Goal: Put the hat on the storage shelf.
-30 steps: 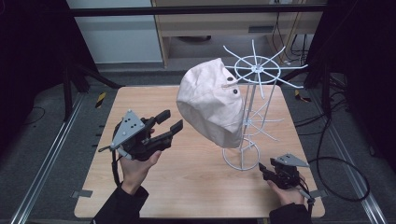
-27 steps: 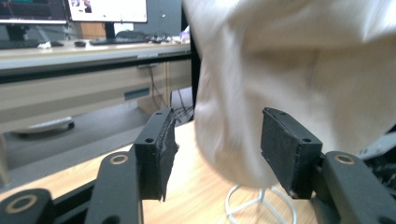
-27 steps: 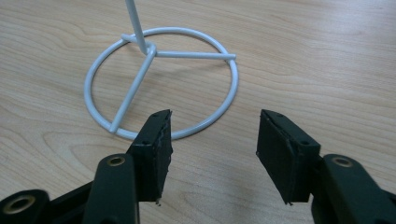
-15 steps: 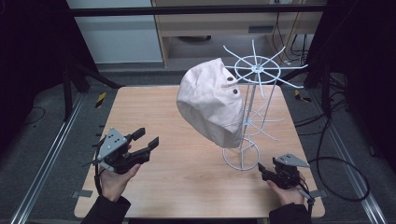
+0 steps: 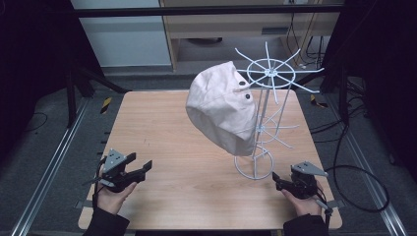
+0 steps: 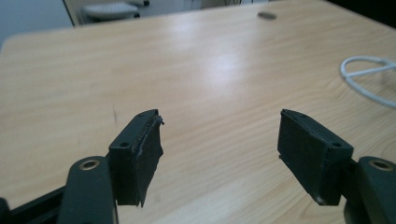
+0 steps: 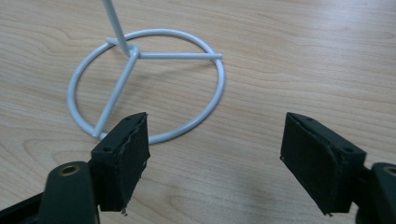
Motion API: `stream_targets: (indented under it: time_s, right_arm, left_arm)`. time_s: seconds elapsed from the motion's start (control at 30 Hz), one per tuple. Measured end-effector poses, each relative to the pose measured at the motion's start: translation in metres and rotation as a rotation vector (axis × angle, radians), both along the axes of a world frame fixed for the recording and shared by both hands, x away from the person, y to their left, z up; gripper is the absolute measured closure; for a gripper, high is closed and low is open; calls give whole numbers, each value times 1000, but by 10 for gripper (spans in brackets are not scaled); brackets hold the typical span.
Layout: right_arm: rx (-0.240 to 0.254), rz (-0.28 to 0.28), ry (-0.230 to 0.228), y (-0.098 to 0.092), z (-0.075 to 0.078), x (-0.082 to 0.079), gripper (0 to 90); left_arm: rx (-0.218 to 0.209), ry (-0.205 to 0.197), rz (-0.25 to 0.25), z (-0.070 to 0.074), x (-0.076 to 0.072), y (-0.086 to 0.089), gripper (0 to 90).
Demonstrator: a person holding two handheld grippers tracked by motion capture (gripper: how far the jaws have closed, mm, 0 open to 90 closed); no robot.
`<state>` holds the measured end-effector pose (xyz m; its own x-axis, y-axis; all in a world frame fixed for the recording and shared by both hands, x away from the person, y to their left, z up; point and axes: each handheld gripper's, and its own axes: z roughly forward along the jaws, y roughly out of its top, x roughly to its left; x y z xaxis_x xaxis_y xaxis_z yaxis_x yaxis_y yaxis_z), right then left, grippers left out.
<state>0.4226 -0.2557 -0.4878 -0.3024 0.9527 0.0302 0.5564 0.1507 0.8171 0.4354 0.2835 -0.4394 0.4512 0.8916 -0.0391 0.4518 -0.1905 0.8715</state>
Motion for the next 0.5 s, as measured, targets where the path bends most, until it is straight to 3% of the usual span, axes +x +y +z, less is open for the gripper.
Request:
stream_targets:
  time_s: [0.1, 0.13, 0.23, 0.33, 0.5]
  right_arm:
    - [0, -6, 0, -1, 0, 0, 214]
    - [9, -18, 1, -2, 0, 0, 192]
    - [6, -24, -3, -4, -1, 1, 168]
    - [10, -36, -1, -6, -2, 2, 151]
    - [9, -41, 13, -7, -4, 3, 131]
  left_arm:
    - [-1, 32, 19, -9, 1, 6, 278]
    - [19, 49, 33, -16, 3, 12, 276]
    - [51, 62, 55, -22, 4, 19, 270]
    - [62, 97, 100, -33, 5, 29, 268]
    - [81, 117, 112, -38, 4, 36, 254]
